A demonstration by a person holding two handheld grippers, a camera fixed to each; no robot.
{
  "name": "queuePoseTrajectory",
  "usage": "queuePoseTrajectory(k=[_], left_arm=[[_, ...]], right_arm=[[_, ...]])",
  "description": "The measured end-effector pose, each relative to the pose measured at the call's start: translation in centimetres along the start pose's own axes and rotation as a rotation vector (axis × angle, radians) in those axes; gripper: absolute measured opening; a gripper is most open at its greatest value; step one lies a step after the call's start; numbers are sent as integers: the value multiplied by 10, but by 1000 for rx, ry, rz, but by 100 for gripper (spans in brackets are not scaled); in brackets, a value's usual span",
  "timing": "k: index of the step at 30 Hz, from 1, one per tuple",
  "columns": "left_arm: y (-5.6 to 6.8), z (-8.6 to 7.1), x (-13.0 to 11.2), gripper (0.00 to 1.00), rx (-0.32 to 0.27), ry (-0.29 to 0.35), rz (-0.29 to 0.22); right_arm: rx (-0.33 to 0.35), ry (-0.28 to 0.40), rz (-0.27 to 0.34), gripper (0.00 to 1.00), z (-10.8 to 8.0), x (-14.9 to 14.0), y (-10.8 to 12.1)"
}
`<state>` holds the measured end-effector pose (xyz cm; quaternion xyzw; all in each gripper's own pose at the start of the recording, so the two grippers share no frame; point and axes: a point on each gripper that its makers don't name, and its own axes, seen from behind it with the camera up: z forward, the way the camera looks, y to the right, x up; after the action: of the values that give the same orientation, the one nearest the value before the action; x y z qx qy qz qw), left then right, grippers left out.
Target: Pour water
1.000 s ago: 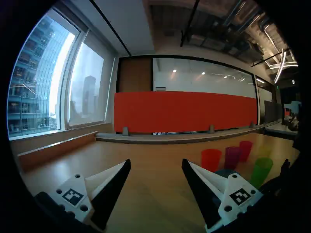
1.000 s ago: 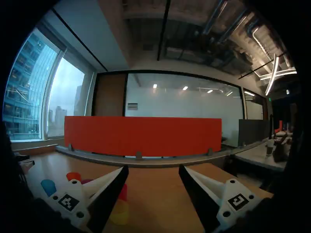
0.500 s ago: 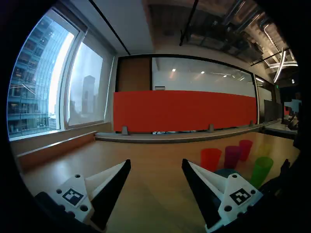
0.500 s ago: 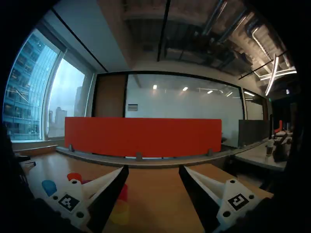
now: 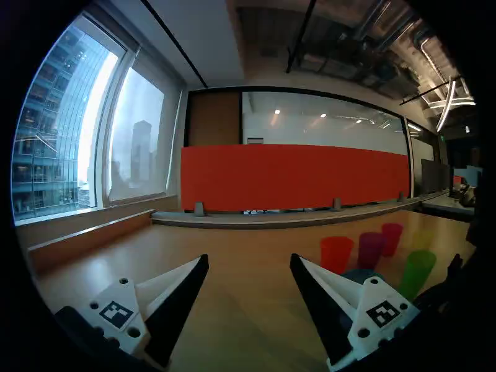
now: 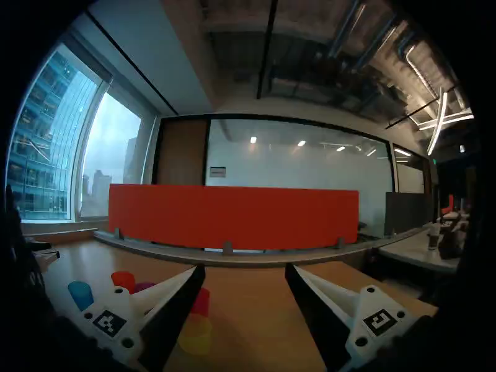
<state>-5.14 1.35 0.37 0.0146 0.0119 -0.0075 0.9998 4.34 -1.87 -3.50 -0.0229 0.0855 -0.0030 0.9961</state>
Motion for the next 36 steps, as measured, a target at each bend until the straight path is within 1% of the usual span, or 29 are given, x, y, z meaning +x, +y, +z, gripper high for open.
queuePoseTrajectory(k=[5, 11, 20, 30, 36], left_arm=[[0, 0, 0, 98, 0, 0, 0], [-1, -1, 0, 98, 0, 0, 0], [-2, -1, 0, 98, 0, -1, 1], [-3, -1, 0, 98, 0, -1, 1], [-3, -1, 0, 98, 0, 0, 1]], right_arm=[[3, 4, 11, 100, 2, -9, -2], [3, 14, 10, 100, 6, -24, -2], [4, -8, 46, 100, 11, -50, 8], [3, -25, 47, 100, 16, -68, 14], [-2, -46, 28, 100, 16, -79, 17]])
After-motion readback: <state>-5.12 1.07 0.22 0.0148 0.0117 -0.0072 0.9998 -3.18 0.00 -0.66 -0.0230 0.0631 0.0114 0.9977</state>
